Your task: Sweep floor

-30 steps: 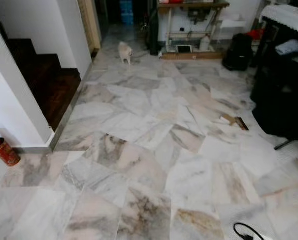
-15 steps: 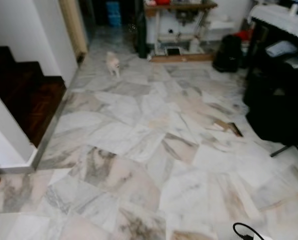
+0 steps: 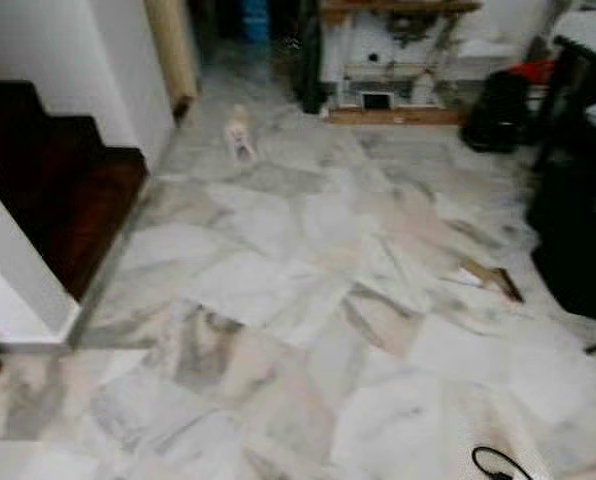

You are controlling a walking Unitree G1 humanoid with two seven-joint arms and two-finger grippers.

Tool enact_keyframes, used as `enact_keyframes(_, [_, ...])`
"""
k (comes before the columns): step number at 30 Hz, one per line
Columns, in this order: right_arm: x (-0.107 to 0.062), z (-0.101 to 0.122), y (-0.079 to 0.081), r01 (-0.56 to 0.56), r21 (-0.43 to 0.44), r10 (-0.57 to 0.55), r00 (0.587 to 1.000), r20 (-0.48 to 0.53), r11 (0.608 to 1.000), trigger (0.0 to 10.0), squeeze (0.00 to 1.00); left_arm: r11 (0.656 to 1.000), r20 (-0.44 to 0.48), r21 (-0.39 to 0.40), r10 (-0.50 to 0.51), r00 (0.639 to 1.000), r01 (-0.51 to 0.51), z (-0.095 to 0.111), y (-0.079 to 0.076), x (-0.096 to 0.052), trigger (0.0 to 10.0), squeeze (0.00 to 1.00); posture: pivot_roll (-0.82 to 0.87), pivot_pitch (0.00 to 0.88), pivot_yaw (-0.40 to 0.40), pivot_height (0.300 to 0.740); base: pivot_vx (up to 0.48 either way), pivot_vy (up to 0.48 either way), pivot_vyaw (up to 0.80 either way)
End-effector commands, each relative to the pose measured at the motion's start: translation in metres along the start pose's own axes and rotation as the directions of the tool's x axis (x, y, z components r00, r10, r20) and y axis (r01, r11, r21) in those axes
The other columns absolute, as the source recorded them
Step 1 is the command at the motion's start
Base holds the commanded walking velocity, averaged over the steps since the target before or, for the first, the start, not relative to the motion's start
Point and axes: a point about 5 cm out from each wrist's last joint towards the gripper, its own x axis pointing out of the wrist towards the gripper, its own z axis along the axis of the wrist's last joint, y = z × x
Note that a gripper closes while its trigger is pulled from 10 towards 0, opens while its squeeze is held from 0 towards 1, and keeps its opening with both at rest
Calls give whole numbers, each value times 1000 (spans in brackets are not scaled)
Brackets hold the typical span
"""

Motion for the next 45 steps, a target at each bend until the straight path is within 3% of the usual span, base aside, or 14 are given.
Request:
enact_keyframes(1, [0,104,66,-496,-260,532,842,90,829,10000,0,990,-53,-90,-116,992,111,13,-34,11,10000,0,-47,156,-52,740,401,0,0])
enact_keyframes(24, [0,106,67,-466,-211,497,859,128,859,10000,0,988,-33,-89,-132,991,128,21,-43,14,10000,0,-50,156,-49,740,403,0,-73])
enact_keyframes(35, [0,109,68,-460,-211,492,859,139,863,10000,0,990,-25,-98,-107,994,104,23,-39,14,10000,0,-52,172,-45,740,396,0,-217])
enact_keyframes(45, [0,110,68,-449,-209,482,863,153,869,10000,0,986,16,-134,-101,995,102,35,-43,17,10000,0,-60,175,-46,740,0,0,0])
